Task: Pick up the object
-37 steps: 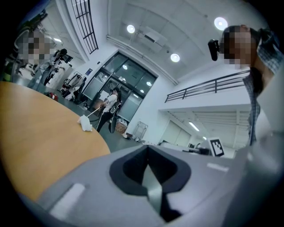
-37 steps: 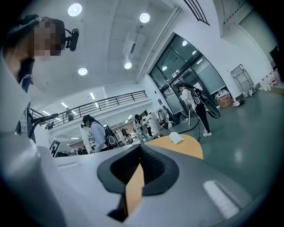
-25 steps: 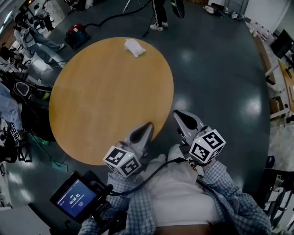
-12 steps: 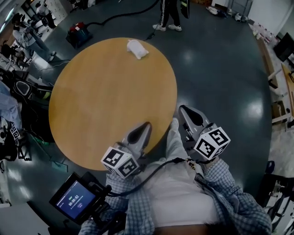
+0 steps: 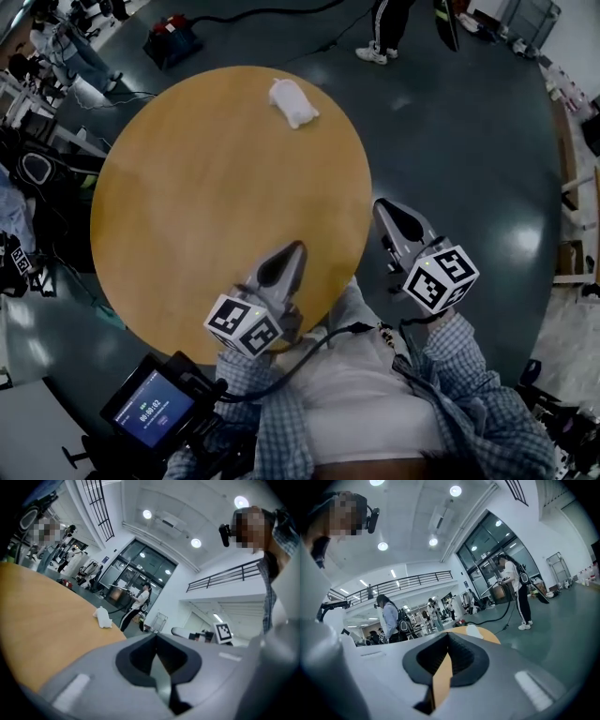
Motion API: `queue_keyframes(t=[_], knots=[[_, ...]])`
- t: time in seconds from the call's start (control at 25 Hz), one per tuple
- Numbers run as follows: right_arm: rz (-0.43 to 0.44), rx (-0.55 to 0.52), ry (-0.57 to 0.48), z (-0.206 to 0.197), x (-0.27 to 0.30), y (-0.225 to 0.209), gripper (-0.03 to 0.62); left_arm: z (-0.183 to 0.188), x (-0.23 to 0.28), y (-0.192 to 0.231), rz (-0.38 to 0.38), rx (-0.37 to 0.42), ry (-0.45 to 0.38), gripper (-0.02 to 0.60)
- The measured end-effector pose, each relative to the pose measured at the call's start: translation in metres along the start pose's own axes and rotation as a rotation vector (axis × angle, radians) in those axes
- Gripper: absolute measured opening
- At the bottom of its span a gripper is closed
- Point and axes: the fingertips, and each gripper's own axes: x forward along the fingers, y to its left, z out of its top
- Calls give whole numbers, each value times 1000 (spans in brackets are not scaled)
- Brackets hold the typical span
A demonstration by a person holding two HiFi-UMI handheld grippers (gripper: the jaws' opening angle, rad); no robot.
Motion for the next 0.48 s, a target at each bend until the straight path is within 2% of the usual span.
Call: queue_keyframes(t=[0.2,0.48], knots=[[55,-6,59,22,43,-26,6,18,32,10,52,-17,-1,3],[145,-28,153,15,143,-82,6,22,92,68,147,-56,5,3]])
